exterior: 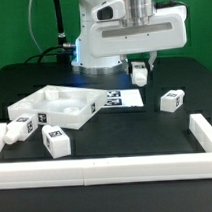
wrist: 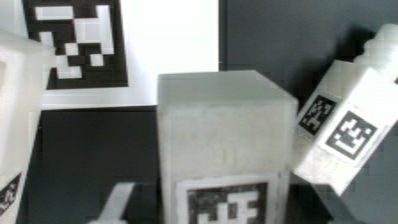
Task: Assemble one leg
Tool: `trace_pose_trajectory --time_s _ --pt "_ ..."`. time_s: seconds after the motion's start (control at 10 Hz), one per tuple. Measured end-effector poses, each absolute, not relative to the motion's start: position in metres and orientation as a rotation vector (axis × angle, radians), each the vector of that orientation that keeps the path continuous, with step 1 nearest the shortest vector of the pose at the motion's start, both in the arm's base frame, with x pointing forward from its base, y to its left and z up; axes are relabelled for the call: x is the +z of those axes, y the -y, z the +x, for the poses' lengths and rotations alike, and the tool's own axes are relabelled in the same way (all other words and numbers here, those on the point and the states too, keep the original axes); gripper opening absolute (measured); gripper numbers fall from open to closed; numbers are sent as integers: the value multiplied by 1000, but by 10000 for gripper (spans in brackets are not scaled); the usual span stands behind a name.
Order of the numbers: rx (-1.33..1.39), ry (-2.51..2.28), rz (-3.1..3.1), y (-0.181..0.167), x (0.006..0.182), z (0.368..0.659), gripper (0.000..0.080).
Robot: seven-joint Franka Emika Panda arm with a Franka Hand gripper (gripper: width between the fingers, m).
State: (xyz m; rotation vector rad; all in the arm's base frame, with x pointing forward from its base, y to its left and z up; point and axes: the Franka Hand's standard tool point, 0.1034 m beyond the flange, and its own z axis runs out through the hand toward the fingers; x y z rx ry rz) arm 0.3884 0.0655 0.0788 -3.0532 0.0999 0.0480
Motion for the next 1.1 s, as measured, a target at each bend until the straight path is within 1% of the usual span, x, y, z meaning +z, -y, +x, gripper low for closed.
trace_pose_trajectory --time_s 0.2,0.3,0.5,0.7,0.8,1.1 --pt "42 -116 -3054 -66 76 387 287" --pt "41 -116 -3060 -71 66 381 287" --pt "26 -114 -3075 -71 46 357 287" --pt "13 -125 -3087 -72 19 347 287" --pt "17 -121 -3088 -73 12 346 287" --pt "-10 -115 -3080 -80 13 361 287"
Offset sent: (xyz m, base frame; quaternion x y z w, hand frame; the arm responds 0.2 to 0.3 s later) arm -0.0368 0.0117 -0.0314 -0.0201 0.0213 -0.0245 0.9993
